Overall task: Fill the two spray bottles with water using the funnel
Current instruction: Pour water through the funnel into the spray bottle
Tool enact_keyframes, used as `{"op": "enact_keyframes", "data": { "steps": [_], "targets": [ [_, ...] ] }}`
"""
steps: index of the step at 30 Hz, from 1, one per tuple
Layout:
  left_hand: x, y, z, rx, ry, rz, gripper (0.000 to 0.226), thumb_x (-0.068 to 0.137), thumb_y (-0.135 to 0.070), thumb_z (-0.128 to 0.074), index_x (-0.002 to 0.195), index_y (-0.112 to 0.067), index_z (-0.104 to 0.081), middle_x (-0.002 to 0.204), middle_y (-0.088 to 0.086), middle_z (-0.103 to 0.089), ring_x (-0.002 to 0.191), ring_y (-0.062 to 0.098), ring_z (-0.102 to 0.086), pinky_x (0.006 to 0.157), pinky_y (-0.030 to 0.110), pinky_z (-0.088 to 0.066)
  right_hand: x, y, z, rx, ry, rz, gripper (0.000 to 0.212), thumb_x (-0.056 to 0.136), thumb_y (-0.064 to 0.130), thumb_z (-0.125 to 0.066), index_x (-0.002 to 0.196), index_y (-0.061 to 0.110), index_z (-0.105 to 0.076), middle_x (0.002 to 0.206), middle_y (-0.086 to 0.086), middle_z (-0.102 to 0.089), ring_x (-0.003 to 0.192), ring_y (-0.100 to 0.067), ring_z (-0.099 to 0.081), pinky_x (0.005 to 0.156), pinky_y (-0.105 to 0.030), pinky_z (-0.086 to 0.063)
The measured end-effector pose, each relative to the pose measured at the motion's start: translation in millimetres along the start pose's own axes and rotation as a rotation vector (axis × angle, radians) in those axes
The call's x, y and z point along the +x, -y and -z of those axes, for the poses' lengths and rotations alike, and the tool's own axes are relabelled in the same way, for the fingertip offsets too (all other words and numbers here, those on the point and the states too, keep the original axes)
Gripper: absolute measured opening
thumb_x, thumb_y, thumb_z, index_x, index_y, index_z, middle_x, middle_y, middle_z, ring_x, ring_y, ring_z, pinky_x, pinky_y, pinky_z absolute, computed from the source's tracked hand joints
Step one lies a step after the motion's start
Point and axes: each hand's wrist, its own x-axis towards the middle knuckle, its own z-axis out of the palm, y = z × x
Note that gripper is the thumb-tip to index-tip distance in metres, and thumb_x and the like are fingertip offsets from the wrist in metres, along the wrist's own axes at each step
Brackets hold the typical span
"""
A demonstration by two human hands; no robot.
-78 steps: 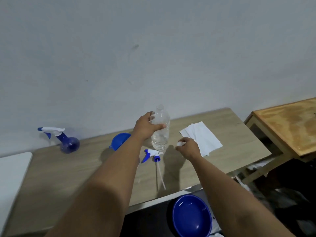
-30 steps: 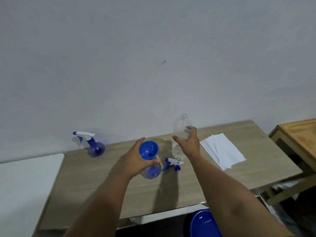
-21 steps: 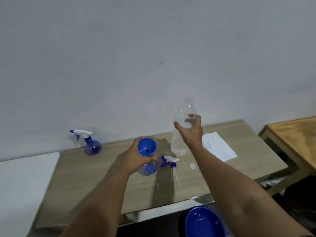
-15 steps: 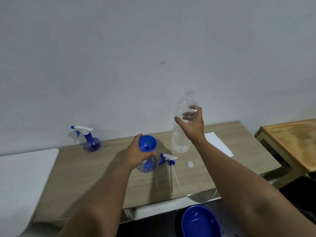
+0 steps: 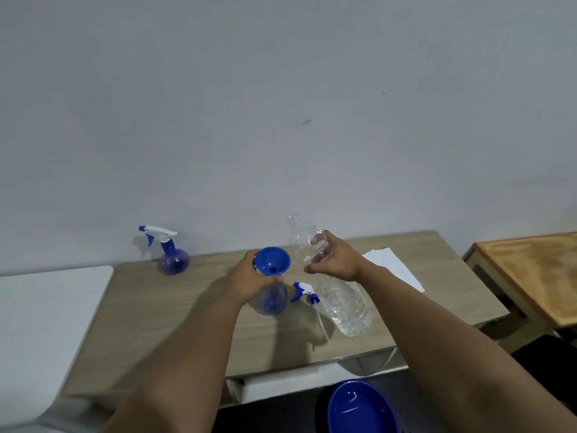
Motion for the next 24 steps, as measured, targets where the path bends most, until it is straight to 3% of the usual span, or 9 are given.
{"op": "enact_keyframes", "data": {
  "steps": [5,7,14,21,24],
  "targets": [
    [-2,1,1,-0.033,0.009,-0.021,0.093,0.062,-0.031,-0.096,0.141,-0.028,-0.047,0.118,-0.011,-0.057,0.113,0.016,-0.057,0.103,0.037,-0.049,-5,4,0,-0.125,0.134,-0.086,0.064,0.068,0.037,-0.09,0.117,0.028,-0.049,0.088,-0.014,-0.074,0.064,-0.014,-0.064,0.057,-0.032,-0.053],
    [-1,3,1,-0.033,0.007,-0.042,0.08,0.063,-0.029,-0.095,0.129,-0.036,-0.051,0.115,-0.013,-0.061,0.112,0.017,-0.06,0.1,0.036,-0.05,-6,4,-2,-0.159,0.154,-0.125,0.069,0.064,0.041,-0.089,0.118,0.028,-0.049,0.089,-0.013,-0.071,0.066,-0.018,-0.063,0.054,-0.033,-0.051],
    [1,2,1,-0.04,0.019,-0.087,0.059,0.063,-0.028,-0.094,0.099,-0.052,-0.054,0.108,-0.018,-0.067,0.103,0.013,-0.065,0.096,0.038,-0.054,-10,0,-7,-0.249,0.207,-0.197,0.066,0.066,0.043,-0.087,0.118,0.029,-0.048,0.082,-0.002,-0.067,0.069,-0.019,-0.064,0.056,-0.032,-0.053],
    [4,3,1,-0.029,0.023,-0.099,0.062,0.063,-0.026,-0.093,0.112,-0.042,-0.058,0.108,-0.017,-0.069,0.101,0.009,-0.065,0.095,0.036,-0.054,-9,13,-2,-0.339,0.255,-0.195,0.062,0.074,0.039,-0.086,0.122,0.025,-0.05,0.093,0.0,-0.063,0.071,-0.014,-0.063,0.057,-0.029,-0.053],
    [4,4,0,-0.033,0.024,-0.092,0.067,0.062,-0.027,-0.093,0.12,-0.035,-0.061,0.111,-0.015,-0.069,0.103,0.01,-0.065,0.094,0.034,-0.055,-10,19,0,-0.357,0.283,-0.227,0.062,0.073,0.04,-0.085,0.122,0.024,-0.05,0.088,0.0,-0.063,0.07,-0.016,-0.065,0.059,-0.03,-0.055]
  ]
}}
